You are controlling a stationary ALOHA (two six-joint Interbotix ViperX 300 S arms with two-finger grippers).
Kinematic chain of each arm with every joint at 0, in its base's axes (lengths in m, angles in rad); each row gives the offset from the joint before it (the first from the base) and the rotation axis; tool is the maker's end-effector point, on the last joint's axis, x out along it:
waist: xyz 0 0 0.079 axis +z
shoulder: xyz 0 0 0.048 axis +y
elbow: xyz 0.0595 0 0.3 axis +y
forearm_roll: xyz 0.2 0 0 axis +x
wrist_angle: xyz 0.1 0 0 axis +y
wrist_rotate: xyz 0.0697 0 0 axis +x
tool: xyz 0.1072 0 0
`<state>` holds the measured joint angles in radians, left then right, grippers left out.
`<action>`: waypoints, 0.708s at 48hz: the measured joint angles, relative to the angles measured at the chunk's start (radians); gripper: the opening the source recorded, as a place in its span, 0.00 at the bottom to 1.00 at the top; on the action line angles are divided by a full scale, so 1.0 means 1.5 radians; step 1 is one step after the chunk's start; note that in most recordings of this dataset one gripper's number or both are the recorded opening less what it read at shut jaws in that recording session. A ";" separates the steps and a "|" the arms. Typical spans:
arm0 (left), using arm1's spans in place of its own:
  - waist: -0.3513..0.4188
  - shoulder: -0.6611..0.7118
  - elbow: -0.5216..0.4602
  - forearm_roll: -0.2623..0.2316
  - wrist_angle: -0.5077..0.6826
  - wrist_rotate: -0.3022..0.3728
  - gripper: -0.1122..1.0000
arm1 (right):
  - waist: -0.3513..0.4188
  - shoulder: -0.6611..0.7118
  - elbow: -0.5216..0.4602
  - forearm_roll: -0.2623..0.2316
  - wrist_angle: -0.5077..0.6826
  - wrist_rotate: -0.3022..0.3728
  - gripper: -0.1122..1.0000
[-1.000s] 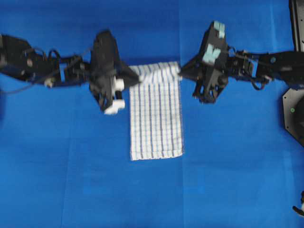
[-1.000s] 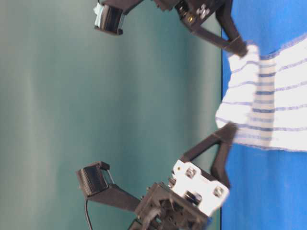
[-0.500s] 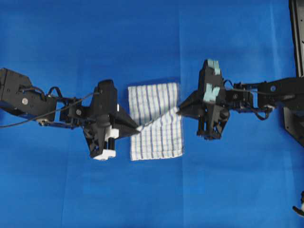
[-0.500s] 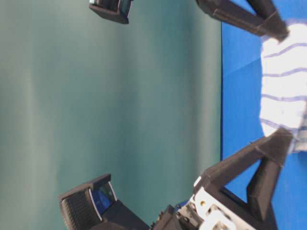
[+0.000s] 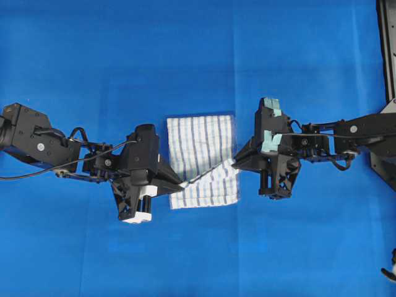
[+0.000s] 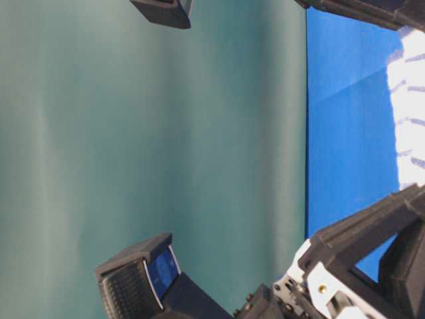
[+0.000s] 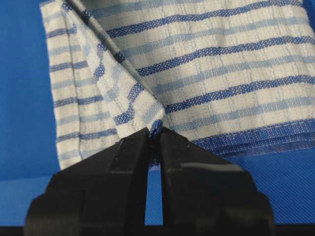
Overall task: Fold the blue towel.
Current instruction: 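Fold the top end down toward the bottom end with both grippers, then open both grippers to release the folded towel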
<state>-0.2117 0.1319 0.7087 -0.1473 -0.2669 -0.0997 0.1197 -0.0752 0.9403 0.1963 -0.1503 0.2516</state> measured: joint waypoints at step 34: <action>-0.002 0.020 0.003 -0.001 0.001 0.000 0.34 | 0.017 0.020 -0.010 0.000 0.003 0.000 0.58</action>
<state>-0.2148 0.1626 0.7133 -0.1488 -0.2654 -0.0997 0.1457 -0.0445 0.9250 0.1963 -0.1457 0.2516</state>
